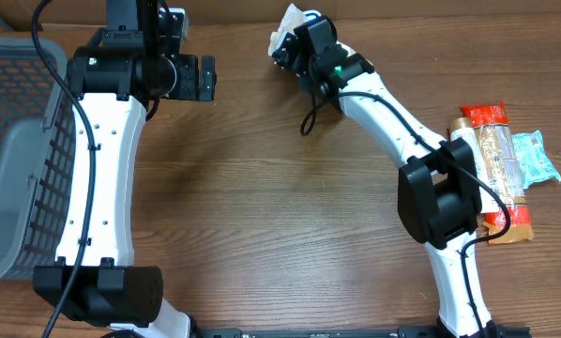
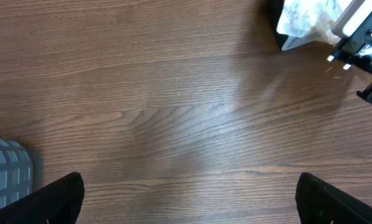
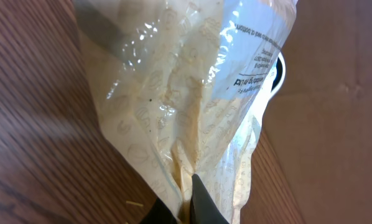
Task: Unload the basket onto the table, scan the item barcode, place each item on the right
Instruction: 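Hold the beige bag label in front of the white scanner, then carry the beige bag right and lower it onto the other items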
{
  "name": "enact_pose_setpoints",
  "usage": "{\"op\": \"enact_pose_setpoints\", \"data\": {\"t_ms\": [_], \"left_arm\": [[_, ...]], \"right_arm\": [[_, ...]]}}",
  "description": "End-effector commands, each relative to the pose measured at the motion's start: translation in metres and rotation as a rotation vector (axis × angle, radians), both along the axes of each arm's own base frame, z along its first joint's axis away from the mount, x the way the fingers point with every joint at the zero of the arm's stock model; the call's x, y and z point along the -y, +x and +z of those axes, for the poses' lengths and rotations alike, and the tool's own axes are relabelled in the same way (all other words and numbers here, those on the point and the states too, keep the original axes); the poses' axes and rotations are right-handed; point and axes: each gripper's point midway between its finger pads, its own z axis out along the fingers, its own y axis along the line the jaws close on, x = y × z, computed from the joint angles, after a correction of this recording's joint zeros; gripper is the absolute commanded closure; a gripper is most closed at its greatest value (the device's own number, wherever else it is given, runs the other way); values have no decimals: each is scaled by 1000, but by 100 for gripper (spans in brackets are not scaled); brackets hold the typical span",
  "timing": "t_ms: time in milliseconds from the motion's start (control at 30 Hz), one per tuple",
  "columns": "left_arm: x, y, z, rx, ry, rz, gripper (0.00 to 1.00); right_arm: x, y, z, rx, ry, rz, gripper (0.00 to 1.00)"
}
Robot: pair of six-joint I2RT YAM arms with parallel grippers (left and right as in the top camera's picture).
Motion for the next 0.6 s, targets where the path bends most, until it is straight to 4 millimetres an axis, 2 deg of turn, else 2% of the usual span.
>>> {"op": "enact_pose_setpoints", "data": {"t_ms": [0,100,233,433,567], "left_arm": [[2,-1,10,28,14,-19,0],[2,-1,10,28,14,-19,1],[2,-1,10,28,14,-19,0],[2,-1,10,28,14,-19,0],[2,-1,10,28,14,-19,1]], "right_arm": [[-6,2,19,44,1,3,96],[-5,-1,20,36,-6,2,96],[-7,-9,43,35,63,-19,96],[-6,-37,121,45,271,-51,96],[2,-77,174,-39,499,-108,96]]}}
